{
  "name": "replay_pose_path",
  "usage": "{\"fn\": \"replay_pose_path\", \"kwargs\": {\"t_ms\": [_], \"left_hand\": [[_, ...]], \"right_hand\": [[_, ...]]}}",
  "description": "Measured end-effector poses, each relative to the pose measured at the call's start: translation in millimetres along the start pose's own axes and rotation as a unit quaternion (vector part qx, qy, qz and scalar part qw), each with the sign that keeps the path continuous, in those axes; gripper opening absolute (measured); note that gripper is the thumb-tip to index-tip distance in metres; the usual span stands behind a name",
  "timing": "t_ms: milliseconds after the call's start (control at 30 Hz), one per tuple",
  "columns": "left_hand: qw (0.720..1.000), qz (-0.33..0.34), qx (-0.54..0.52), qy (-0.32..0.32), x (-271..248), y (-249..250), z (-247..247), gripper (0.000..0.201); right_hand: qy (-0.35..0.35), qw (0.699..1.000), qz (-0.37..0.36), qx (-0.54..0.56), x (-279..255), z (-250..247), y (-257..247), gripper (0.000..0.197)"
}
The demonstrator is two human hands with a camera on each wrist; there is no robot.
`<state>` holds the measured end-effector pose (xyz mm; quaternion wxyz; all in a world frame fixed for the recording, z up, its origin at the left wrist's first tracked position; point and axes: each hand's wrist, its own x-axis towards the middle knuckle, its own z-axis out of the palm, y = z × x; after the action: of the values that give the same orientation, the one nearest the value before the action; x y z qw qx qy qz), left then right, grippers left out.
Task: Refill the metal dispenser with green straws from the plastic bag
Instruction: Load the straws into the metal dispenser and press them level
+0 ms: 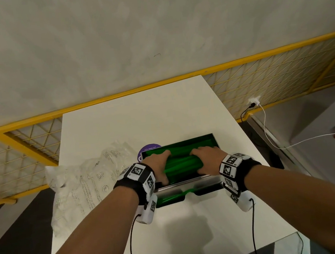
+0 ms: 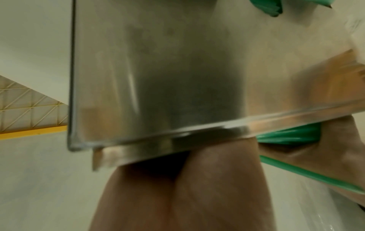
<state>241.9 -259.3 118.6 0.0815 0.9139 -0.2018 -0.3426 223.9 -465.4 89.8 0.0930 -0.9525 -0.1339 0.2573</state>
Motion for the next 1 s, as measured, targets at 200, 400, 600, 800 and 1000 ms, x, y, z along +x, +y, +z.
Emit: {"fn": "replay_pose_path", "kwargs": {"t_ms": [200,400,600,800,1000], "left_hand": [[0.966,0.027,-0.255,0.039,-24.0,-17.6,-15.5,0.072],[0.870,0.001,-0.481,0.114,-34.7,-31.0,-4.6,0.046],[0.776,-0.024,-0.604,0.181,-39.0,-45.1,0.7,0.042],[0.787,-0.026,-0.581,0.206,-43.8,-48.9,13.8,0.028],[0.844,-0.032,-0.424,0.328,-39.8,-31.9,36.7,0.040]], "right_hand": [[0.001,1.000,0.004,0.028,-0.5,-3.5,0.1,0.067],[0.041,0.998,-0.020,0.047,-1.8,-5.8,-2.6,0.080],[0.042,0.999,0.009,0.003,0.5,-1.5,-1.2,0.075],[0.029,0.999,0.035,-0.018,-0.2,-1.5,-0.4,0.059],[0.028,0.999,0.013,-0.044,-1.9,-1.0,-4.2,0.071]]}}
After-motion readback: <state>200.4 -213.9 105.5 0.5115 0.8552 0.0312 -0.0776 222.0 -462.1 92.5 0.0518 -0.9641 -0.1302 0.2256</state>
